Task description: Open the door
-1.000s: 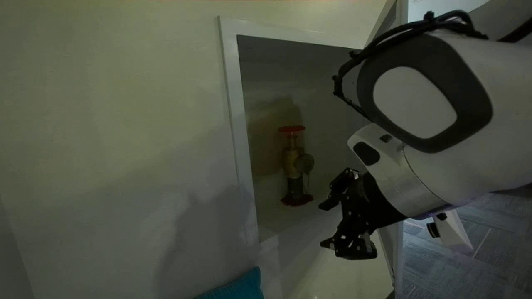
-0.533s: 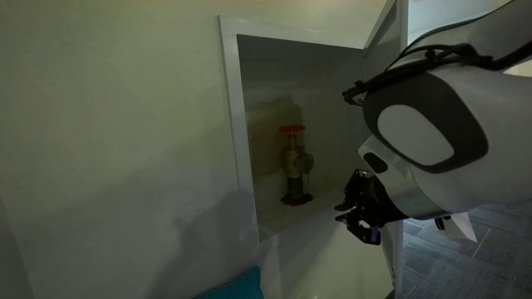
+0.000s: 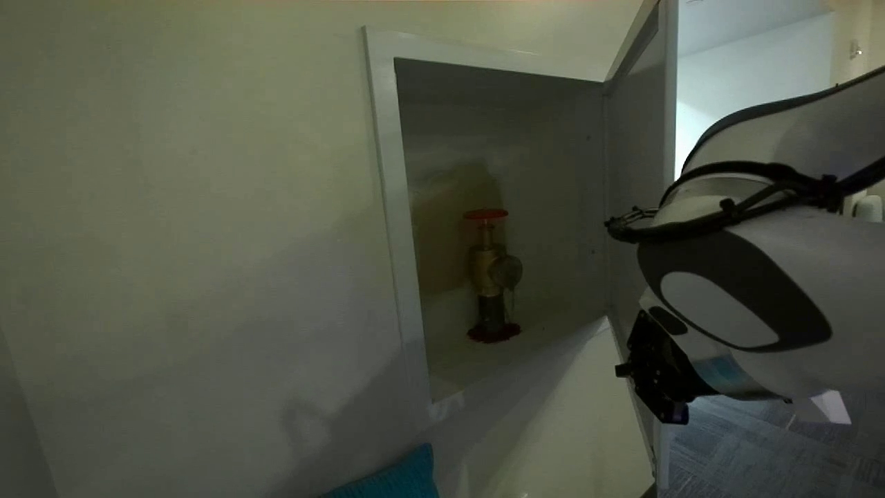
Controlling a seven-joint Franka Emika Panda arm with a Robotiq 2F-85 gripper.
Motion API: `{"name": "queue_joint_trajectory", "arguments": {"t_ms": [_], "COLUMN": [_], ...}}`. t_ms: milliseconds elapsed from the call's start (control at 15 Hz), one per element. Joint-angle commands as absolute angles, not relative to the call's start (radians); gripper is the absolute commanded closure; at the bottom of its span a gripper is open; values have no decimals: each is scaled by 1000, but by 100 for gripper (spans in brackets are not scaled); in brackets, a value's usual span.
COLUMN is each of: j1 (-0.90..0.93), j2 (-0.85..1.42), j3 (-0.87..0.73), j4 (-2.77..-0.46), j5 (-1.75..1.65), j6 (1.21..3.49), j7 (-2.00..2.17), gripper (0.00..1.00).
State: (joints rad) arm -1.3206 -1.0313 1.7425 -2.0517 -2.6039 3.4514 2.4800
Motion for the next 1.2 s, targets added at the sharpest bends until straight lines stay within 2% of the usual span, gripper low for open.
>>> {"name": "queue_joint_trajectory", "arguments": {"t_ms": [0,400,1133], "j1": [-1341,-1367,-1377], "j2": [-1103,-1184,-1223], "j3": [1728,1717,1667], "j4": [-2050,-2111,-2380], "j5": [-2604,-2604,-2604], "j6": [3468,3467,3459], "j7": [2450,2433,2472], "gripper": [100,100,100]}}
